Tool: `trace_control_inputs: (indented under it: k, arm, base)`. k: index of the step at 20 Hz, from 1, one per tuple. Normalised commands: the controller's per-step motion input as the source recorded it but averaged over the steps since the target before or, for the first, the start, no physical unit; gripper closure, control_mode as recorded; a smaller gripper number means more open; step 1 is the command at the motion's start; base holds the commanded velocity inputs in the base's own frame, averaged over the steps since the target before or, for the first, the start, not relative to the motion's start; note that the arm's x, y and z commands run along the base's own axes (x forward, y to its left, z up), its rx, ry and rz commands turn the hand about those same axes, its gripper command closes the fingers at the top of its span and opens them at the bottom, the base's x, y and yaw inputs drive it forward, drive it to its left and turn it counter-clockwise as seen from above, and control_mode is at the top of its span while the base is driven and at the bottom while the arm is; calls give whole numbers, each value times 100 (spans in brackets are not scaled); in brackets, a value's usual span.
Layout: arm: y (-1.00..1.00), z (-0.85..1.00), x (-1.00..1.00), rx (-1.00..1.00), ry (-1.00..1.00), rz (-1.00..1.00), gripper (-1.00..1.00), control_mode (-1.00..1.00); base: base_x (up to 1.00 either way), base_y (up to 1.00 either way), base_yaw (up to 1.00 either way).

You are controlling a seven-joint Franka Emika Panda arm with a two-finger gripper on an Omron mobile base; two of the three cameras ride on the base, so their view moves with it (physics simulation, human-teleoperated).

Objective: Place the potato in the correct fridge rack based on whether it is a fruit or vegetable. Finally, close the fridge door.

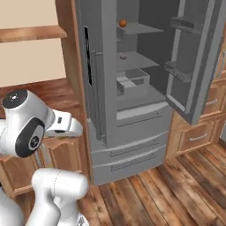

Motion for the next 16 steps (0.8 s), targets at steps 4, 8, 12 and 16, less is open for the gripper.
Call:
trace_control_inputs:
  k: [4,8,12,16]
  arm:
    - [0,0,0,0,0,0,100,100]
    - [0,0,0,0,0,0,100,100]
    - [0,0,0,0,0,0,100,100]
    - [0,0,0,0,0,0,100,100]
  base:
    - [10,-59,-36]
    - [26,-80,-26]
    - [42,-86,-11]
    - [71,-63,4]
